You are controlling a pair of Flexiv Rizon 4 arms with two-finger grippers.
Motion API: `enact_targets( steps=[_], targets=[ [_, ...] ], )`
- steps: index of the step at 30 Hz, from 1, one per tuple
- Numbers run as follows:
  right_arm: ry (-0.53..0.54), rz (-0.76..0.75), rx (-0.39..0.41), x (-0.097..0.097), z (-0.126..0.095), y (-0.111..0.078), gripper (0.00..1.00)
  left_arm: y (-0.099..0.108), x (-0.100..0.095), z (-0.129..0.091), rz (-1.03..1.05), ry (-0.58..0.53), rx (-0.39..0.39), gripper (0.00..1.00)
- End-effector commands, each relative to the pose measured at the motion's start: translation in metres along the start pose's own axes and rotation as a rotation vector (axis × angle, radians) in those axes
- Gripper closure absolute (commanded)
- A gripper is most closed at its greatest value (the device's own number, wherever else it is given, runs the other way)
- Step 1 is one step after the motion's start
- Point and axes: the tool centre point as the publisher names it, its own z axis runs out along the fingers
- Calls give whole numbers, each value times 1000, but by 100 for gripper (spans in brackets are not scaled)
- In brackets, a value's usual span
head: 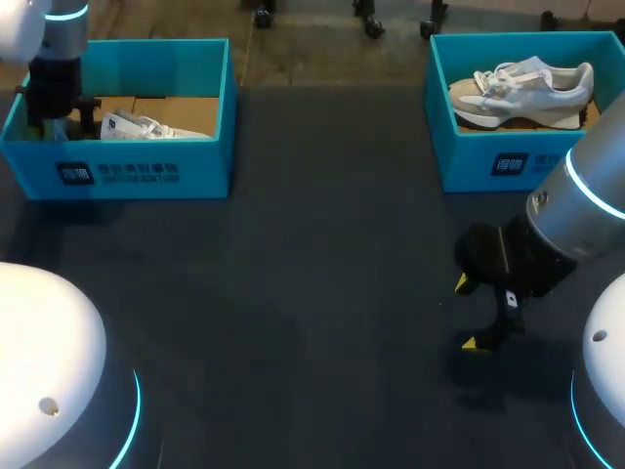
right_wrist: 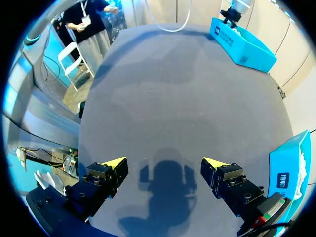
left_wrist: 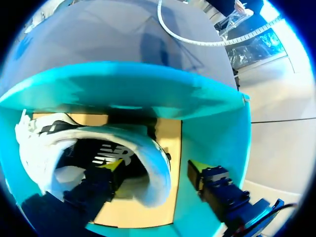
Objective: Take the shoe out of the shoebox, open the shoe tongue, remove and reinsert the insole, then place the shoe into the shoebox
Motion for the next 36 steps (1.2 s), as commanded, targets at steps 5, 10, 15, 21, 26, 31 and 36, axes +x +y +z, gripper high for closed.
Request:
enact_targets(
  steps=[5, 10, 15, 21, 26, 31, 36],
  targets=[
    [-3, 0, 2, 1, 2, 0, 0, -18, 6, -40, 4, -34, -36, 0],
    [-3, 0, 2, 1, 2, 0, 0, -27, 13, -71, -20, -70, -36, 0],
    [-3, 0, 2, 1, 2, 0, 0, -40, 28, -109, -39, -125, -21, 0],
    [-3, 0, 2, 1, 2, 0, 0, -56, 36, -132, -45, -122, -45, 0],
    [-3, 0, 2, 1, 2, 0, 0, -63, 39, -139, -42, -127, -35, 0],
    [-3, 0, 2, 1, 2, 0, 0, -67, 44, -144, 1, -155, -14, 0],
    [-11, 75, 37, -12, -8, -3, 0, -67, 44, -144, 1, -155, -14, 0]
  ],
)
